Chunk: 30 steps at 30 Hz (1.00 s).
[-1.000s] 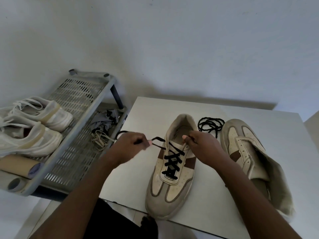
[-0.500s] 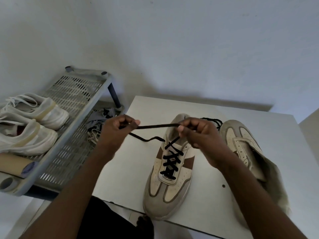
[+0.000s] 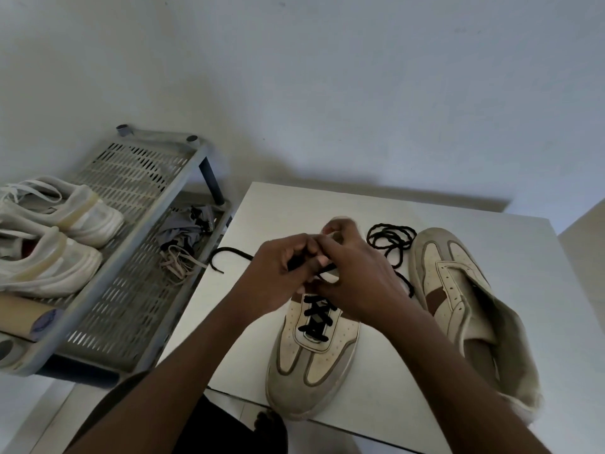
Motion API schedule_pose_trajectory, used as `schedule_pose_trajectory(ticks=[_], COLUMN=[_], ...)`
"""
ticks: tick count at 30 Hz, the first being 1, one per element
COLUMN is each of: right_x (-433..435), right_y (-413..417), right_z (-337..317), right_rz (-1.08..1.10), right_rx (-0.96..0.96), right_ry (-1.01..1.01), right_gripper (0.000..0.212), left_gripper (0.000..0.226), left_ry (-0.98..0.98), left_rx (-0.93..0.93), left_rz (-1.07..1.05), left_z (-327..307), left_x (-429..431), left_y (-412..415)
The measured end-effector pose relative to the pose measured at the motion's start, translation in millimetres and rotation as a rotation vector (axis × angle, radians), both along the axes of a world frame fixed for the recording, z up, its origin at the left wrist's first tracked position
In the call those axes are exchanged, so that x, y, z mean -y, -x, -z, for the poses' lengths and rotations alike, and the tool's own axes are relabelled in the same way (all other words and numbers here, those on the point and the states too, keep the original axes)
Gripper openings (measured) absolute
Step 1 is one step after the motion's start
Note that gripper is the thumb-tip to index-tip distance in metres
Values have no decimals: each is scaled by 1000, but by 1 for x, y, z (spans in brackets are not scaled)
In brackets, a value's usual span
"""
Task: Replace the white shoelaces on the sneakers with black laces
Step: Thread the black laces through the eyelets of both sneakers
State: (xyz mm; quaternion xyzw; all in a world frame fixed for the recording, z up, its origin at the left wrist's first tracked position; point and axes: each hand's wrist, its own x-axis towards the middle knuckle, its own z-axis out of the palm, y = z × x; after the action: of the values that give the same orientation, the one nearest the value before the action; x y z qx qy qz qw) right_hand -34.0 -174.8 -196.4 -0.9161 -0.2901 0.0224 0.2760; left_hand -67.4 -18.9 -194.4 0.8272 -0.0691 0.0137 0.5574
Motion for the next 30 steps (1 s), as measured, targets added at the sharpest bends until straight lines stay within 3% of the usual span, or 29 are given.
schedule_pose_trajectory(ticks=[3,5,9,13,15,16,18,20,21,23,25,27,30], right_x=[0,3,19,28,23,20,13,4,-1,-5,-2,2,13], right_y=[-5,-10,-18,-24,-23,-22,-17,-9,-6,-1,-2,-4,-11], right_z=[5,7,0,7,9,8,4,0,-1,3,6,6,1], right_rz=[-15,-10,120,457,498,486,362,166,70,-46,-72,-12,277], right_rx=[109,61,-348,-488,-438,-333,-108,5,67,120,-82,-253,-354], right_ry=[18,-34,-541,-857,-805,-635,-191,-7,-2,-56,-163,-281,-730], right_gripper=[32,20,27,34,30,26,51,76,72,41,20,16,23], left_gripper=[15,11,14,23,25,24,19,12,11,10,10,11,18], left_ry=[-47,-39,-134,-45,28,55,59,0,-49,-130,-163,-146,0], left_rx=[62,45,-103,-219,-193,-170,-122,-89,-77,-53,-45,-90,-174], left_rz=[-33,-86,-119,-306,-419,-442,-392,-245,-170,-93,-95,-111,-245], left_z=[2,4,3,7,8,7,3,-2,-1,4,6,5,3], left_x=[0,-9,-37,-56,-59,-56,-44,-27,-21,-16,-20,-28,-45], left_y=[0,-4,-5,-7,-8,-8,-6,-2,-2,-2,-4,-3,-4])
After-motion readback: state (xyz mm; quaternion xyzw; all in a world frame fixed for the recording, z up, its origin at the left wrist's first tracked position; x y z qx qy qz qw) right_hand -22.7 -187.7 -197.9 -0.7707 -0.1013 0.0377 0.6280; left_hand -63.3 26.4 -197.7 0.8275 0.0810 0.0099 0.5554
